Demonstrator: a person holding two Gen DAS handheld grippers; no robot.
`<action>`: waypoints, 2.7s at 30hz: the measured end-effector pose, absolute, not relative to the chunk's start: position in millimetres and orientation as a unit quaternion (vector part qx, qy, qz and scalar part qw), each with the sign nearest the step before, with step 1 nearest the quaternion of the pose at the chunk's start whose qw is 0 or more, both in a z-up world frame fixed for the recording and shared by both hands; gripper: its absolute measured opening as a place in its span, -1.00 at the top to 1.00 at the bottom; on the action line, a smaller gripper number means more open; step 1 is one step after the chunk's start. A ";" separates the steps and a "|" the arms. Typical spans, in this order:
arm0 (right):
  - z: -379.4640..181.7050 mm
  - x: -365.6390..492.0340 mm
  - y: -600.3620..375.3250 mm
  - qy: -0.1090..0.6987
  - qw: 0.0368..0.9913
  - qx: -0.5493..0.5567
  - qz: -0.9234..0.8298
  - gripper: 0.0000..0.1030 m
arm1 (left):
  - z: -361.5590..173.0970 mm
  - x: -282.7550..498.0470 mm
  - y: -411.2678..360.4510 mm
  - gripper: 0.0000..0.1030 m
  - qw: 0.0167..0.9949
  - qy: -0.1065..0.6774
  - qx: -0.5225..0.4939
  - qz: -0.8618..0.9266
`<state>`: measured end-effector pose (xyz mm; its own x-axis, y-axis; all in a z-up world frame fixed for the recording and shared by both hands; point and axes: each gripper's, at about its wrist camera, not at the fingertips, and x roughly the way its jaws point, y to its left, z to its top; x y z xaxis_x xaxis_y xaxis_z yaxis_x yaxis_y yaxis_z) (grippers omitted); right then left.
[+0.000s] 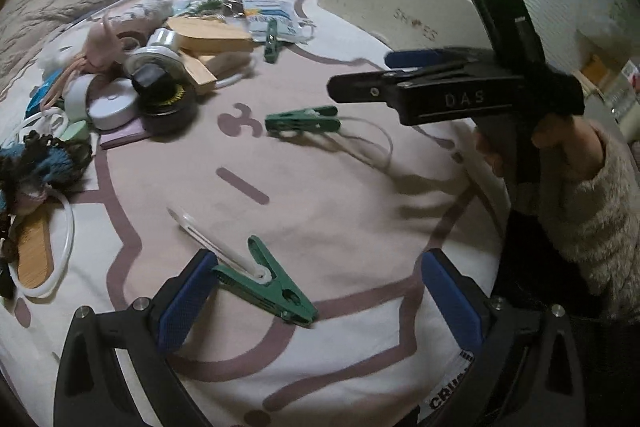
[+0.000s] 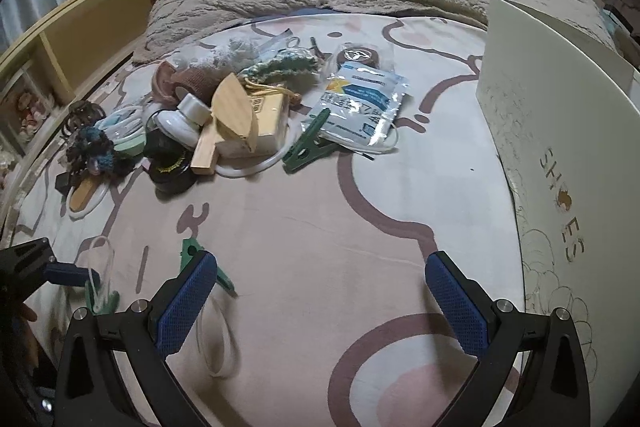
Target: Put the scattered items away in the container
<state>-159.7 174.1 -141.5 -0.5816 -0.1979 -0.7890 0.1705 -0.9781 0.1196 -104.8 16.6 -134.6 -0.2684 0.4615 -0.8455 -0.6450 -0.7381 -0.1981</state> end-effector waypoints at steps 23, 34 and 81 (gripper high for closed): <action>-153.8 -158.8 163.2 0.082 0.088 0.468 -0.876 -1.00 | -136.5 -88.4 -2.2 -0.99 0.295 0.192 -0.490 0.798; -158.6 -161.0 162.0 0.082 0.076 0.473 -0.874 -1.00 | -142.4 -100.0 -22.3 -0.99 0.209 0.223 -0.498 0.811; -147.6 -145.3 152.5 -0.119 0.319 0.506 -0.792 -1.00 | -155.8 -117.4 -2.0 -1.00 0.210 0.140 -0.500 0.829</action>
<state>-145.3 152.5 -147.6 -0.2838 -0.6269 -0.7256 0.3851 -0.7675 0.5125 -117.4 -2.0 -155.8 -0.4124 0.2094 -0.8866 -0.4882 -0.8725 0.0210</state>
